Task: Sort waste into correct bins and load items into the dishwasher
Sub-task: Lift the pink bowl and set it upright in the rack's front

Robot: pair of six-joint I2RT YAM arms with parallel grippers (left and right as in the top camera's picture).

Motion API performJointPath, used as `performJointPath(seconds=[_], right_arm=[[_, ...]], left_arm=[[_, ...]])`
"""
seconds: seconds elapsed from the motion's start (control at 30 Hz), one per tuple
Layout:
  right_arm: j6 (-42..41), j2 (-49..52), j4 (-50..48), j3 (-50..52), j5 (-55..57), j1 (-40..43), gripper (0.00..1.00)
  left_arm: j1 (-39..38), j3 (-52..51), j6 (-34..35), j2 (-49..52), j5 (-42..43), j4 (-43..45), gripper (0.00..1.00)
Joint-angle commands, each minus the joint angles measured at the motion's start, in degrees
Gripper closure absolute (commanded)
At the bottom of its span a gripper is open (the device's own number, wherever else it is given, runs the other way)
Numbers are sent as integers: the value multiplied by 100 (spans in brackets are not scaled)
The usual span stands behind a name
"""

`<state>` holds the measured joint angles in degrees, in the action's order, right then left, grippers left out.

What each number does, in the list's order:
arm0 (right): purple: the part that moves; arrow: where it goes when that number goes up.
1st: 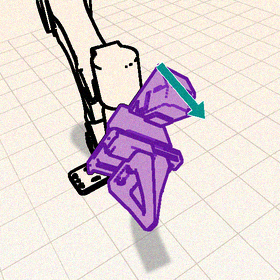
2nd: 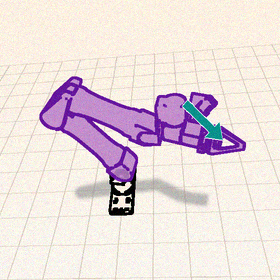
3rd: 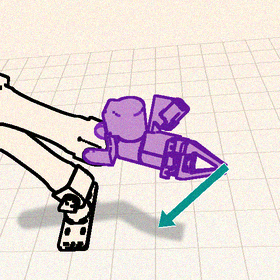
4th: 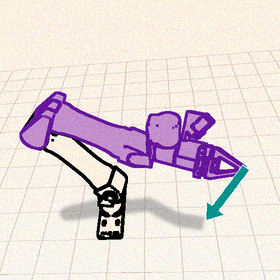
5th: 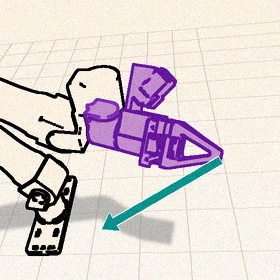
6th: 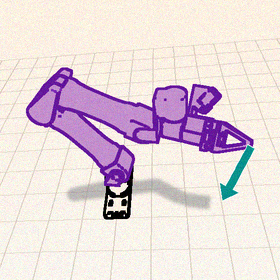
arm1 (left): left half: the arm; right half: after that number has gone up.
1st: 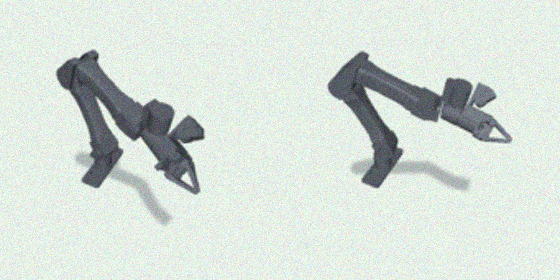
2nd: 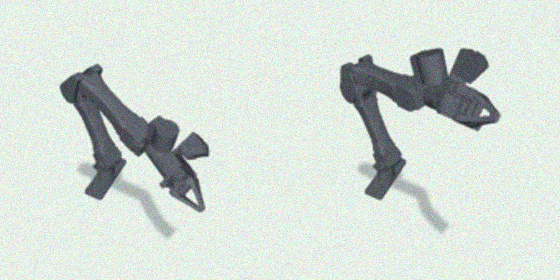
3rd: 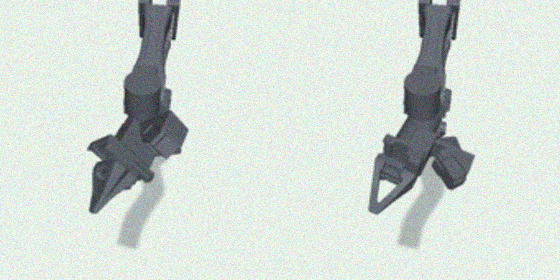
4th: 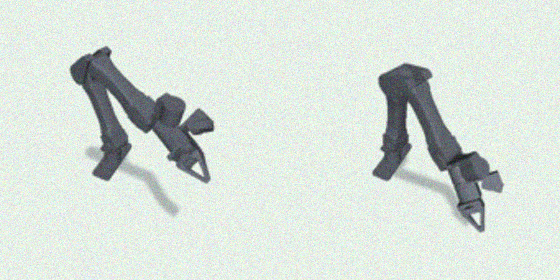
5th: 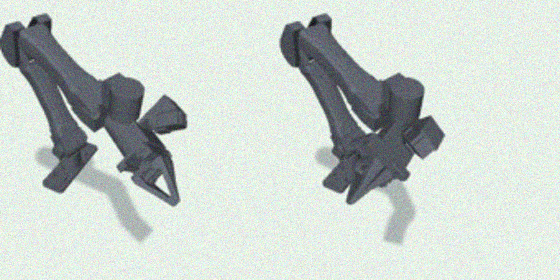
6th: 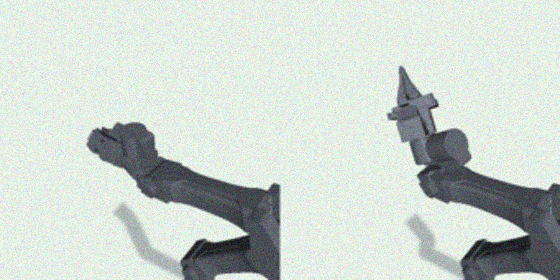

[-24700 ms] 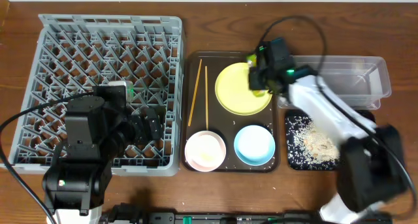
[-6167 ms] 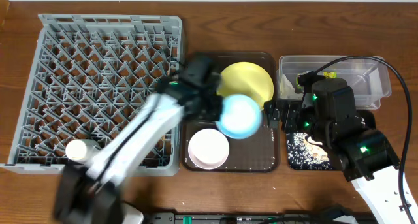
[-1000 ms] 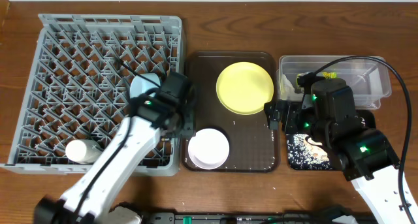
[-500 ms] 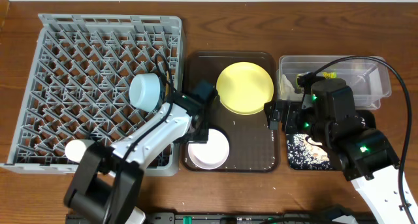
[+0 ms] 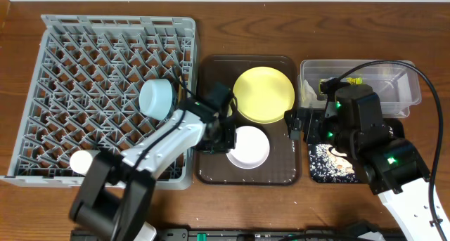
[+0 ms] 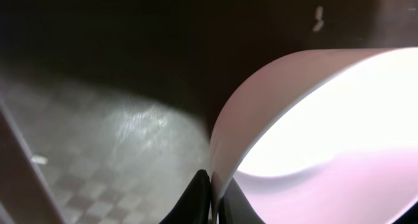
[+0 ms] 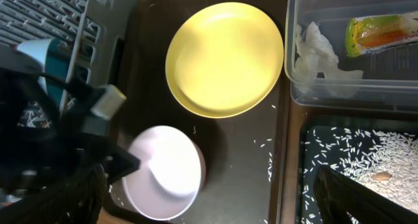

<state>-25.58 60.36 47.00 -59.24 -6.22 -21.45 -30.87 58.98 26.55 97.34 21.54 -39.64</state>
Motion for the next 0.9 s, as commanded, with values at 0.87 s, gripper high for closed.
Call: performJointPath(seconds=[0.87], right_arm=[[-7, 39, -68, -74, -4, 76, 1]], left_arm=[[1392, -35, 1255, -2618, -8142, -2465, 92]])
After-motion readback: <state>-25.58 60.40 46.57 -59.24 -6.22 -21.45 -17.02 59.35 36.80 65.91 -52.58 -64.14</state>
